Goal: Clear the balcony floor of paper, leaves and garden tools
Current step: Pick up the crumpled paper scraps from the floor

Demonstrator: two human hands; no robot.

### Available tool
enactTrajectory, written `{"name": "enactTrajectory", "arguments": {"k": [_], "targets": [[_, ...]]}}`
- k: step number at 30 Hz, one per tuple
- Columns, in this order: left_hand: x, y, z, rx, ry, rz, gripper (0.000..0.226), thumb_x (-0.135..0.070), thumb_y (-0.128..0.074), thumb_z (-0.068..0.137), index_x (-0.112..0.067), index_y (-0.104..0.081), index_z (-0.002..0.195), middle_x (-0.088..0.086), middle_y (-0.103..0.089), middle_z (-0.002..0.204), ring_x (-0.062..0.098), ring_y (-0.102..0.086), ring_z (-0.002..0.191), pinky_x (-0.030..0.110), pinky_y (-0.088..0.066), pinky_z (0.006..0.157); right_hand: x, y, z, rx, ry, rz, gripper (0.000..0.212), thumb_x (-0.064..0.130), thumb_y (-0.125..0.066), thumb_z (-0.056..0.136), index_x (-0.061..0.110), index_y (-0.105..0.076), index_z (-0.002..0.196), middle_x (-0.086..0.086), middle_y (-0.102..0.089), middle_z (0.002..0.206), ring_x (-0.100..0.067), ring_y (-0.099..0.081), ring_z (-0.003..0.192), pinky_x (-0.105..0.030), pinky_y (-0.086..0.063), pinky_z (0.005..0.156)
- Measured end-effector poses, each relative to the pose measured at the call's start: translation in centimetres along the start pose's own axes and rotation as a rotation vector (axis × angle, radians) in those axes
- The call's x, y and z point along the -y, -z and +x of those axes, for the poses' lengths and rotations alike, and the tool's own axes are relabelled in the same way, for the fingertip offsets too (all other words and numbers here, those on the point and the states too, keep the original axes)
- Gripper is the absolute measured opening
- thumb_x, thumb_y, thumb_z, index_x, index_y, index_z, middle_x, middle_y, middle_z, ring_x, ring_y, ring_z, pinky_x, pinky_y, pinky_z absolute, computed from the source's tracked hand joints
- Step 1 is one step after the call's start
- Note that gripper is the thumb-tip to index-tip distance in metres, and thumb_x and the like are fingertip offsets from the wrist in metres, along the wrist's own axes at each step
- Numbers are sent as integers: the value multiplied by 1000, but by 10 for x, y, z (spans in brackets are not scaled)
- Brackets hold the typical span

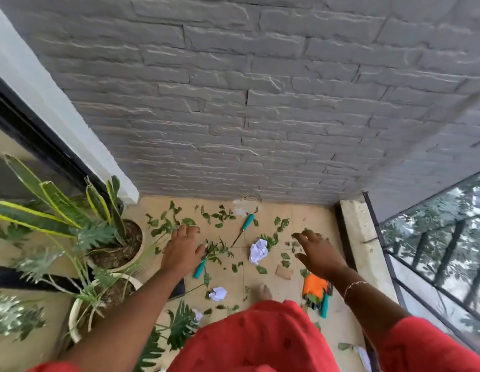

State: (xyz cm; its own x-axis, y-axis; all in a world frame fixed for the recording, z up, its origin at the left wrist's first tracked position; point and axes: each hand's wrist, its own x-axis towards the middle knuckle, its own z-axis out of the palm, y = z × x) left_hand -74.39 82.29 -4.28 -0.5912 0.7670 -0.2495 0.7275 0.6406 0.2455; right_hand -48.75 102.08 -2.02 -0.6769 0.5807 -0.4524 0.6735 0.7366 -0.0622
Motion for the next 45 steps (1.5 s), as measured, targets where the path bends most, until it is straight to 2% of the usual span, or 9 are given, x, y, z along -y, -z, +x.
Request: {"name": "enactTrajectory", "arguments": {"k": [9,13,15,20,22,26,33,40,45], "targets": [[-8,-19,14,-53,464,-183,39,-24,-53,94,0,-53,124,24,-51,121,40,-45,116,42,-36,96,-57,9,117,90,195,-8,56,31,-48,93,18,-29,143,-8,-36,142,-31,-45,121,-35,-41,98],[-35,-53,13,5,435,-201,46,-35,-49,86,0,-60,113,24,-57,108,41,-54,102,42,-45,87,-82,-6,154,174,235,-46,57,32,-49,93,18,-27,144,-9,-34,145,-31,-42,126,-35,-40,100],[-41,-83,19,120,401,-226,50,-41,-44,77,0,-66,97,21,-63,91,39,-63,81,38,-55,69,-89,-20,174,214,240,-59,59,35,-49,93,20,-25,145,-8,-32,147,-29,-42,126,-35,-40,101],[-38,-181,51,315,293,-264,36,-43,-47,70,-14,-64,83,4,-65,67,23,-66,56,22,-47,40,-97,-89,231,293,233,-68,62,31,-51,91,23,-24,146,-5,-29,150,-27,-41,129,-35,-40,102],[-41,-218,67,343,213,-171,31,-43,-47,74,-19,-55,92,1,-66,71,18,-67,61,20,-47,45,-99,-129,254,303,240,-76,62,29,-52,90,20,-27,145,-6,-33,147,-28,-43,126,-35,-42,100],[-36,-323,95,543,291,-132,39,-40,-43,94,-14,-49,123,6,-57,117,22,-54,111,34,-46,90,-99,-218,296,349,332,-211,55,27,-49,91,21,-30,142,-4,-38,140,-25,-43,124,-32,-41,96],[-1,-472,111,665,323,-22,44,-43,-40,96,-16,-40,131,5,-43,131,22,-44,121,33,-44,89,-92,-356,364,387,333,-198,56,15,-46,89,18,-27,142,-7,-39,139,-28,-42,123,-35,-44,94],[55,-551,117,608,478,6,62,-36,-56,89,-21,-28,142,9,-32,139,27,-34,127,36,-42,98,-93,-442,409,315,360,-234,77,31,-64,84,16,-23,147,-17,-4,155,-34,-10,142,-39,-24,111],[75,-580,132,604,564,46,72,-36,-66,83,-20,-27,141,12,-32,134,30,-37,122,38,-46,92,-94,-480,429,201,421,-178,82,27,-94,34,3,-66,107,-32,-49,128,-49,-51,115,-60,-42,89]]}}
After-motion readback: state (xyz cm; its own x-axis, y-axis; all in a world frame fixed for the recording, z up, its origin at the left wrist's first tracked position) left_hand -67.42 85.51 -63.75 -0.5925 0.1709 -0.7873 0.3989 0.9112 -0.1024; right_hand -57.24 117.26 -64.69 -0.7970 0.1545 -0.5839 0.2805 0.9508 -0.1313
